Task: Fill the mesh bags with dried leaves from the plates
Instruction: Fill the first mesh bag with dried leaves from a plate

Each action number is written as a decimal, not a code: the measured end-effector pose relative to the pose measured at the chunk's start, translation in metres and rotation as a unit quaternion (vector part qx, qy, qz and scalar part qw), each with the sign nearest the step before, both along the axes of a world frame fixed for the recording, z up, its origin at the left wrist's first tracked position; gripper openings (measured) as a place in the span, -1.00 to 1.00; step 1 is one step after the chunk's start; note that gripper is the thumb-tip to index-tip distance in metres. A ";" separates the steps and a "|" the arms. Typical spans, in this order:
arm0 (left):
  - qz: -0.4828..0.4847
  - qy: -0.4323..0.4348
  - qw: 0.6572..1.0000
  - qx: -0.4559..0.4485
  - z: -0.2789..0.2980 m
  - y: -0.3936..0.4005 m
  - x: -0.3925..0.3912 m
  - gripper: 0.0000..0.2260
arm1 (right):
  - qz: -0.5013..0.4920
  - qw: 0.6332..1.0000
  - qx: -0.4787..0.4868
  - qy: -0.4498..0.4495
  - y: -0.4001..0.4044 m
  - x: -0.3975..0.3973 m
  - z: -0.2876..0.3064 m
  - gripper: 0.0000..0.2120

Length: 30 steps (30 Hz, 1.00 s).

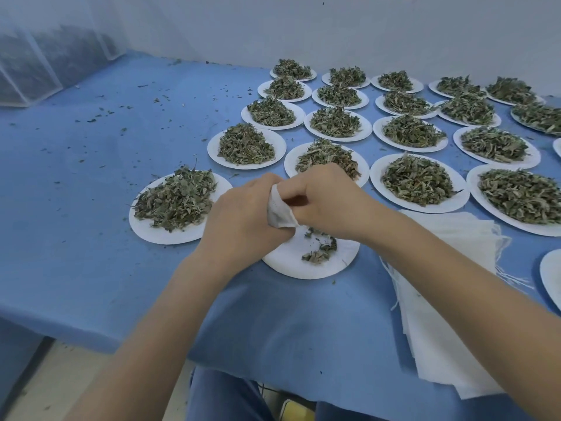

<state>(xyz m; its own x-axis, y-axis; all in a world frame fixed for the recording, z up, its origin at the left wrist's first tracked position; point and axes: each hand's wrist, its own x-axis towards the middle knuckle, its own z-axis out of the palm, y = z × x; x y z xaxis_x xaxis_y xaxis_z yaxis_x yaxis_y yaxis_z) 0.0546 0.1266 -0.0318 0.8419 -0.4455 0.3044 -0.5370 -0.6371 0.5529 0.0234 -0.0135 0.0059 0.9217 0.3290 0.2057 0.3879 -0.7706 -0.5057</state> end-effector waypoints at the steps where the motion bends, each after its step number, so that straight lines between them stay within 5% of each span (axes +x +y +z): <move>1: 0.001 -0.002 1.000 0.003 0.000 0.000 0.000 -0.76 | 0.017 1.000 -0.007 0.022 -0.002 -0.001 0.001 -0.77; 5: -0.010 -0.014 1.000 0.014 0.002 0.003 0.001 -0.62 | 0.047 0.996 0.002 0.069 -0.011 -0.003 0.006 -0.86; 10: 0.006 -0.032 0.998 0.062 0.002 0.016 0.009 -0.61 | -0.025 0.982 0.185 0.020 -0.030 -0.012 0.003 -0.80; 13: 0.012 -0.023 0.996 0.090 -0.002 0.020 0.010 -0.63 | -0.099 0.994 0.037 -0.008 -0.042 -0.005 -0.008 -0.71; 17: 0.013 -0.021 0.994 0.106 -0.004 0.018 0.011 -0.63 | -0.104 0.969 -0.189 0.120 -0.040 0.008 -0.035 -0.53; 30: 0.046 -0.020 0.998 0.031 -0.001 0.031 0.018 -0.74 | 0.037 0.975 -0.214 0.049 -0.017 0.023 -0.042 -0.41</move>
<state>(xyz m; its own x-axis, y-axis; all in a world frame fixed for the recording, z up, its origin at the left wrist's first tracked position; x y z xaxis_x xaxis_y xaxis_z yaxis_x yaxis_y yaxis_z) 0.0729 0.1577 -0.0323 0.8679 -0.3855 0.3133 -0.4955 -0.7172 0.4900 0.0468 -0.0306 -0.0363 0.9006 0.4314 -0.0533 0.4160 -0.8910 -0.1820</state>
